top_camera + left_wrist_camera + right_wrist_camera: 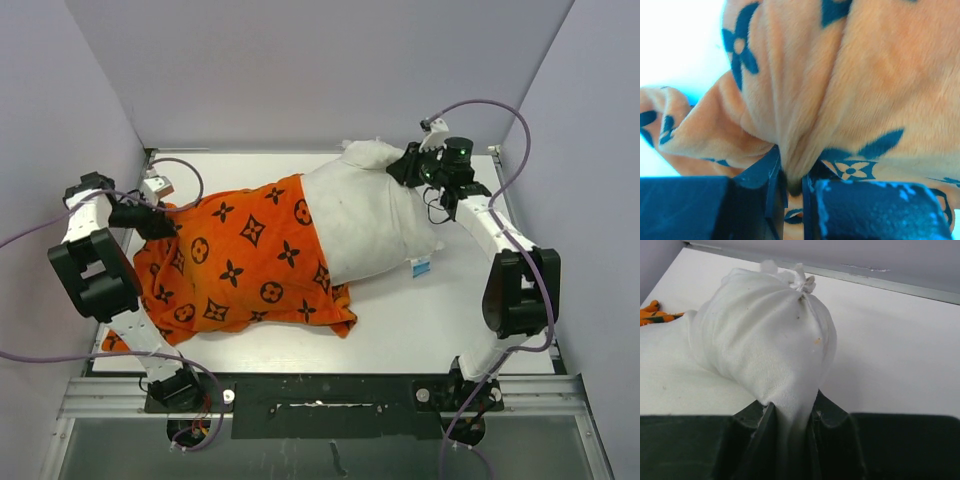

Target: Remove the pillowcase from the pillow

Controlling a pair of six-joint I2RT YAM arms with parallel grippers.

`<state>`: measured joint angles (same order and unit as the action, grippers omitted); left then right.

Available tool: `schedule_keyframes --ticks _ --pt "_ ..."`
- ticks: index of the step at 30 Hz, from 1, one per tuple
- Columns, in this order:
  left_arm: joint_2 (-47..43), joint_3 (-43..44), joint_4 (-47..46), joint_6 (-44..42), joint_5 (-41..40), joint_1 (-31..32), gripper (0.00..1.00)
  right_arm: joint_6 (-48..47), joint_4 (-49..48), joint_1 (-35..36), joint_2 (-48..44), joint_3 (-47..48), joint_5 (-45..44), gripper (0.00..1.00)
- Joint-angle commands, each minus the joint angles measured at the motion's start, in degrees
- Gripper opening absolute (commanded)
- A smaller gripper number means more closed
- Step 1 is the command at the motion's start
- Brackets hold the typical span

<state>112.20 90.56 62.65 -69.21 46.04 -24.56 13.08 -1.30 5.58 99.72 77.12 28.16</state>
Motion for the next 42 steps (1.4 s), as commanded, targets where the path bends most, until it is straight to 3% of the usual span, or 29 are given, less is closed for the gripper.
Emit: schedule_keyframes --ticks 1,8,12,14,17,18,19,21,22,27,34,37,42 --pt "-6.5 0.8 -4.1 0.6 2.5 -6.2 0.00 5.7 -12.2 -6.7 -9.0 -2.0 -13.7 0.00" --pt "-8.8 2.8 -6.7 2.4 2.7 -10.6 0.00 9.3 -7.6 -12.6 -15.1 -3.7 -30.8 0.00" --pt "-10.4 2.1 -8.4 3.2 2.1 -11.2 0.00 11.2 -4.6 -15.3 -17.0 -4.8 -36.2 0.00" --pt "-10.9 1.3 -9.1 2.9 2.1 -11.3 0.00 11.2 -4.2 -16.2 -17.2 -5.6 -35.2 0.00" --pt "-11.3 0.3 -4.0 -1.7 2.2 -8.5 0.00 9.2 -7.9 -15.6 -15.9 -6.7 -25.9 0.00" --pt "-11.4 0.2 -2.8 -1.8 1.6 -6.5 0.08 8.7 -10.2 -15.2 -15.0 -7.1 -21.3 0.00" --pt "-11.3 0.2 -1.5 -1.8 1.7 -4.4 0.31 8.4 -12.9 -14.8 -14.0 -7.3 -15.6 0.00" --pt "-11.4 0.1 -0.8 -0.3 3.2 -0.3 0.89 5.5 -15.7 -12.7 -11.8 -6.8 -6.8 0.00" --pt "-11.3 0.0 -1.5 0.7 4.3 1.4 0.97 2.9 -16.9 -11.4 -11.1 -6.5 -3.1 0.00" --pt "-8.1 2.3 -5.9 6.2 5.2 8.7 0.98 -9.9 -19.8 -5.7 -10.8 -5.4 14.9 0.00" --pt "2.8 12.9 -7.4 8.3 7.3 9.8 0.98 3.8 -38.6 -6.1 -6.1 -2.4 33.3 0.00" --pt "7.7 17.2 -8.5 8.6 5.4 9.8 0.98 4.9 -38.1 -6.0 -3.6 0.4 36.8 0.00" --pt "18.3 28.2 -0.8 4.0 1.5 9.0 0.98 -0.1 -32.7 -6.2 -2.9 1.6 39.9 0.00"
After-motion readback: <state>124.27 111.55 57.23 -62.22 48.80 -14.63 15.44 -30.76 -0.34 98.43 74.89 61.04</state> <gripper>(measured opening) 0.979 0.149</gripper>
